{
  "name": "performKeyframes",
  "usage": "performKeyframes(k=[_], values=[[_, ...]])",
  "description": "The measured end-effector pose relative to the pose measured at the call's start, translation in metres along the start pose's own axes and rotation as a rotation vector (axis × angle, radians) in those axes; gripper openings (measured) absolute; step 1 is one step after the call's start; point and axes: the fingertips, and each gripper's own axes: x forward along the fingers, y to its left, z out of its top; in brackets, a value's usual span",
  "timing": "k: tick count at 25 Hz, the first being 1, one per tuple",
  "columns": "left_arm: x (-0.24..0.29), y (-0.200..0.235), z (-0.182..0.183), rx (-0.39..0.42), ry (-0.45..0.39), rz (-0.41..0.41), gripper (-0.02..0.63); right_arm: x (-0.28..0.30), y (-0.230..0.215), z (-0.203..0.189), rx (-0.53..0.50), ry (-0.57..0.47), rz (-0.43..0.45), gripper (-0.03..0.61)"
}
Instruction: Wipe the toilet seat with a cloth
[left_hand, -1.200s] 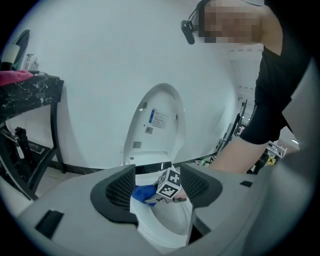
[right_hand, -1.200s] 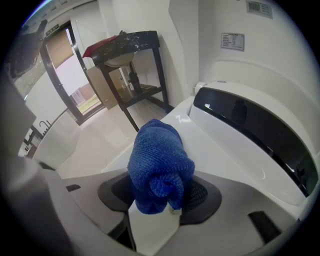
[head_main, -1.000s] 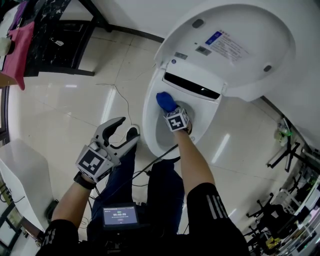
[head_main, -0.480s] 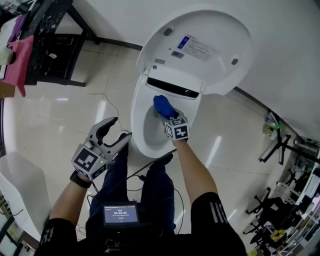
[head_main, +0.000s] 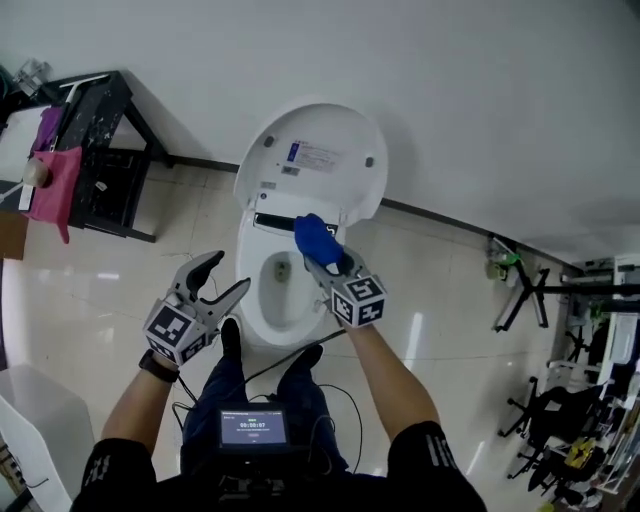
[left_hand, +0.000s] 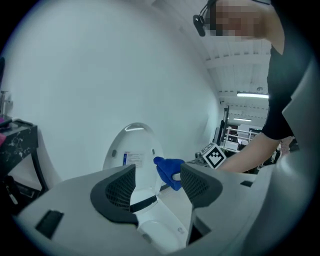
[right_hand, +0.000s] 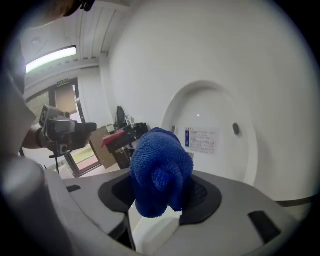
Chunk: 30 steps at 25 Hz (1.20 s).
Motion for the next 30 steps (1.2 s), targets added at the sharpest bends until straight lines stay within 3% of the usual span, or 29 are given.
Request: performKeyframes(k=[7,12,20,30], values=[[-0.013,-0.032,0.064,0.071,-0.062,-0.031,0.267,-0.102,0.037,0.095,-0.037,-0.176,-0.001,0.244],[-0.021,-0.054,0.093,0.092,-0.089,-0.038,0.267,-0.158,0.062,0.133,-0.058,-0.262,0.005,0.242],[-0.033,-0.081,0.116,0.114,-0.129,-0.051,0.267,-0.219,0.089,0.157,-0.110,-0.325,0.003,0.241],[-0.043,-0.089,0.133,0.113,-0.157,-0.047,0.267,-0.269,0.092,0.171,-0.074,-0.400,-0.042,0.236]])
